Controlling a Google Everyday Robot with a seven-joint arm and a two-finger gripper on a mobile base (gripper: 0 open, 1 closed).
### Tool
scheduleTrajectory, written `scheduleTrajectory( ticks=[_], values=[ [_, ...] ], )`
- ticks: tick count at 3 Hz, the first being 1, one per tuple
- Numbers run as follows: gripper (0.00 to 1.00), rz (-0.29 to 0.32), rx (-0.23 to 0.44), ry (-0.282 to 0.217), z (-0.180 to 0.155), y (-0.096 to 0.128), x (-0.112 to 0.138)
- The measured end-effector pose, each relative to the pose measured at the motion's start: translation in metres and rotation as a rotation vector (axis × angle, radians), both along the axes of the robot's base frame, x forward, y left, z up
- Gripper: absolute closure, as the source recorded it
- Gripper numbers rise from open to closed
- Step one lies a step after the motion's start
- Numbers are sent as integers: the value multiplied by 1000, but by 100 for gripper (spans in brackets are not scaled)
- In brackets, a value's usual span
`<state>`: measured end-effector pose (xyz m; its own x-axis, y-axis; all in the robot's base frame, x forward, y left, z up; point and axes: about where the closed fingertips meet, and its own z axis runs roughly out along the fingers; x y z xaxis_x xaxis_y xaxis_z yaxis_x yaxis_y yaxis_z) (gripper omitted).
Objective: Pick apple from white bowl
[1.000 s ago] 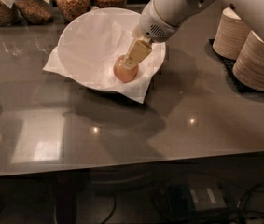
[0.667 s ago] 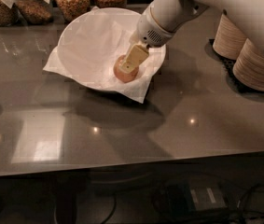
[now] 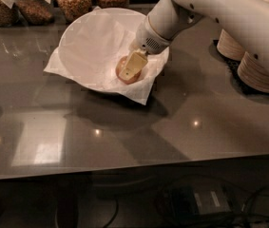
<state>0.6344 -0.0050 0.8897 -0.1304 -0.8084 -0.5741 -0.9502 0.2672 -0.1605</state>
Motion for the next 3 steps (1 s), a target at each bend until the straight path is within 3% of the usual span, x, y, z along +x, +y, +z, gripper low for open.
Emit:
scheduleTrajectory(
  ticks=[3],
  values=[
    [34,0,1,40,-26,2,12]
  ],
)
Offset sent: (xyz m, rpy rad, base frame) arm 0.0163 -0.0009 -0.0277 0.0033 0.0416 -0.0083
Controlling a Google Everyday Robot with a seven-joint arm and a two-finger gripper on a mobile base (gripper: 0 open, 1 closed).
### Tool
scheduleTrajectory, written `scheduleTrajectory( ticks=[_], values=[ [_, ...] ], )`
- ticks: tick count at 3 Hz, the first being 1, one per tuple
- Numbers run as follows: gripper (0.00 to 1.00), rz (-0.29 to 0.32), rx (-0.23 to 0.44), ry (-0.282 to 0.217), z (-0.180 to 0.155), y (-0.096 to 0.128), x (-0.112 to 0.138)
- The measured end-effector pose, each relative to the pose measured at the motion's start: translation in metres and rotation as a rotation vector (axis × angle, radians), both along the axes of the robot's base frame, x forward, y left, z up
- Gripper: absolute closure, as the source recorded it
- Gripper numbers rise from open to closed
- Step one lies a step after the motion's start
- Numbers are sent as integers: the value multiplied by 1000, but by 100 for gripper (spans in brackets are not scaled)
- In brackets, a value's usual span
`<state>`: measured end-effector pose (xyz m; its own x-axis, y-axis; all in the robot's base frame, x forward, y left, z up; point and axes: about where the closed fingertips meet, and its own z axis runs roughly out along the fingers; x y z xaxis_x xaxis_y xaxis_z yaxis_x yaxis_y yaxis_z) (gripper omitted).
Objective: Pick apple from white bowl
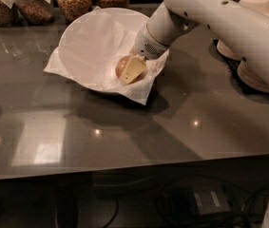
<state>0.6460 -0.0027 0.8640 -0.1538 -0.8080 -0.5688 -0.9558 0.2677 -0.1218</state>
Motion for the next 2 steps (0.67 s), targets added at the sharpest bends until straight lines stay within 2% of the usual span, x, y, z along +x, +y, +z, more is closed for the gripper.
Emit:
scheduleTrajectory(
  ticks=[1,2],
  values=[
    [53,4,-3,9,-4,1,0],
    [76,17,-13,18,-7,3,-1]
  ],
)
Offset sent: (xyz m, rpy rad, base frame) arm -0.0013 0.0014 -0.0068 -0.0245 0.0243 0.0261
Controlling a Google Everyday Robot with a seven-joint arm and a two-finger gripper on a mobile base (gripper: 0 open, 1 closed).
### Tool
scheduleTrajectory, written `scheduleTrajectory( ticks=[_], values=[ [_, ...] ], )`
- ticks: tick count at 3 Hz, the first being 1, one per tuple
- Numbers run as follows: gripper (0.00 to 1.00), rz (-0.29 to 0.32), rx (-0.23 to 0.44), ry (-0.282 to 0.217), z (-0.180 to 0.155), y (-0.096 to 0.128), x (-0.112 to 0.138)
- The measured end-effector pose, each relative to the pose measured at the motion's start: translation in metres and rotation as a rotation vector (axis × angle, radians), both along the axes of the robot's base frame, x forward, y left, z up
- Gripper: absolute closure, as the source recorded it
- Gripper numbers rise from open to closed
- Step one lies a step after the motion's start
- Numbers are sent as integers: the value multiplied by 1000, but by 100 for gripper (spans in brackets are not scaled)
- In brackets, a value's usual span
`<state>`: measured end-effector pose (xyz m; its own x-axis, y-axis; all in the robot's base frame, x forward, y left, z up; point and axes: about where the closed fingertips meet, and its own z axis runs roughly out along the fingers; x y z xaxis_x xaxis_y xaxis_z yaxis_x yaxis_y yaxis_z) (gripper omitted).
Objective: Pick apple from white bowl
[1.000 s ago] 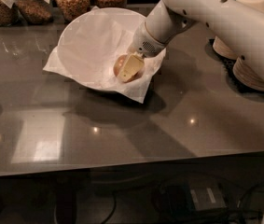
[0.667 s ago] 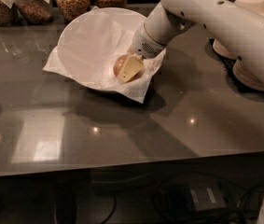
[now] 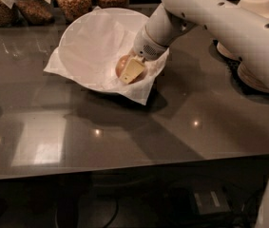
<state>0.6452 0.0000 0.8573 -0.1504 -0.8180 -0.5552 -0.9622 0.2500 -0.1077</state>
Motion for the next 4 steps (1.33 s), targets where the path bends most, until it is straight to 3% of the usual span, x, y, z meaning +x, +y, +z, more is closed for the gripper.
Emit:
scheduleTrajectory(
  ticks=[1,4],
  values=[
    [98,21,-21,-6,8,2,-1],
    [100,113,-90,-108,87,4,-16]
  ],
)
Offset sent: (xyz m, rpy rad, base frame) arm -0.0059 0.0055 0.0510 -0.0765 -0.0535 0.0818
